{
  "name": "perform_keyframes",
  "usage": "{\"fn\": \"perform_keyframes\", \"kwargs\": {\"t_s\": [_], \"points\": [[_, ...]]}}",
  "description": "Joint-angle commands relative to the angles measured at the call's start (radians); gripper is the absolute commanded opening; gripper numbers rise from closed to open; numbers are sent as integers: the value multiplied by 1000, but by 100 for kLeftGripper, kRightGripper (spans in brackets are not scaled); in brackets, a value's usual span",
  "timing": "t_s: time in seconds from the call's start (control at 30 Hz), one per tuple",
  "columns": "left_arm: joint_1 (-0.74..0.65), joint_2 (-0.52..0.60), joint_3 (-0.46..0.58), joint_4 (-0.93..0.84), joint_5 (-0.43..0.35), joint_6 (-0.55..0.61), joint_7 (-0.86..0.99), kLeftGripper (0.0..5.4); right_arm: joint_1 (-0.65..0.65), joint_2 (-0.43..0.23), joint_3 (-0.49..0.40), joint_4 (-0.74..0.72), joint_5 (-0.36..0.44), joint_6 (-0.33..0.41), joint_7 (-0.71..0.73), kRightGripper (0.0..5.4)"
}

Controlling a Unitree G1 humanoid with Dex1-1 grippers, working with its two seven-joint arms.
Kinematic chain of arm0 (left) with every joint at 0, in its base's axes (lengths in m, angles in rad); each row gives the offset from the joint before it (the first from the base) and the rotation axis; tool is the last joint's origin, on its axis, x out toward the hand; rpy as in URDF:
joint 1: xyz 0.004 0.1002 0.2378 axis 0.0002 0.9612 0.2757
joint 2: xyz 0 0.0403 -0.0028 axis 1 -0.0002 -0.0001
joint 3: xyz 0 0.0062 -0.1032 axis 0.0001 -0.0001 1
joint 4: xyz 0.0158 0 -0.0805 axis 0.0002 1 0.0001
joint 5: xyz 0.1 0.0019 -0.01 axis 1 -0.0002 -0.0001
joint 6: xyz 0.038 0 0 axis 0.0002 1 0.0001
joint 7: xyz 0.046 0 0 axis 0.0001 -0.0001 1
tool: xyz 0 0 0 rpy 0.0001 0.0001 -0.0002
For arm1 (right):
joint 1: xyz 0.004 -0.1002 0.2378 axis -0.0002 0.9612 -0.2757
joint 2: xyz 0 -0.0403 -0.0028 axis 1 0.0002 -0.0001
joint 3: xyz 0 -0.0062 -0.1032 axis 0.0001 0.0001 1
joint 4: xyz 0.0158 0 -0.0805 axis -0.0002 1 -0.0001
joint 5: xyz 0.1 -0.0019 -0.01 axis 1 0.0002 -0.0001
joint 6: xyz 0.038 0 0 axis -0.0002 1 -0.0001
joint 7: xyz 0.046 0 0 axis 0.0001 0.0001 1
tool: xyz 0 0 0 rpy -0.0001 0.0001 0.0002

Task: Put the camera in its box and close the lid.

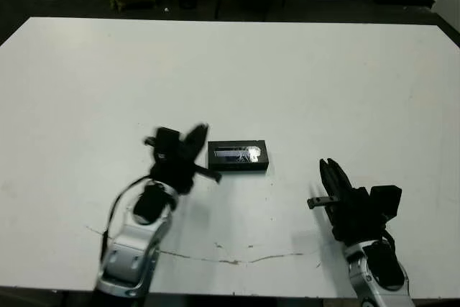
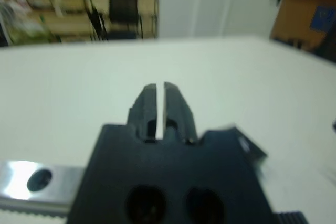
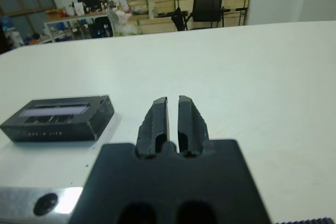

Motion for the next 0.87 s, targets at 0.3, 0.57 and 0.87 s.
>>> {"fn": "perform_keyframes", "kwargs": {"t_s": [0.3,0.57,0.87], "points": [[13,70,215,-27,-95,-38,33,4,-163,-44,-66,-70,-57,87,-74,0],[16,26,179,120,-82,-115,64,4,-302,-47,-79,7,-111,93,-121,0],[-14,31,177,207,-69,-148,83,4,-365,-35,-67,33,-127,162,-132,0]]}}
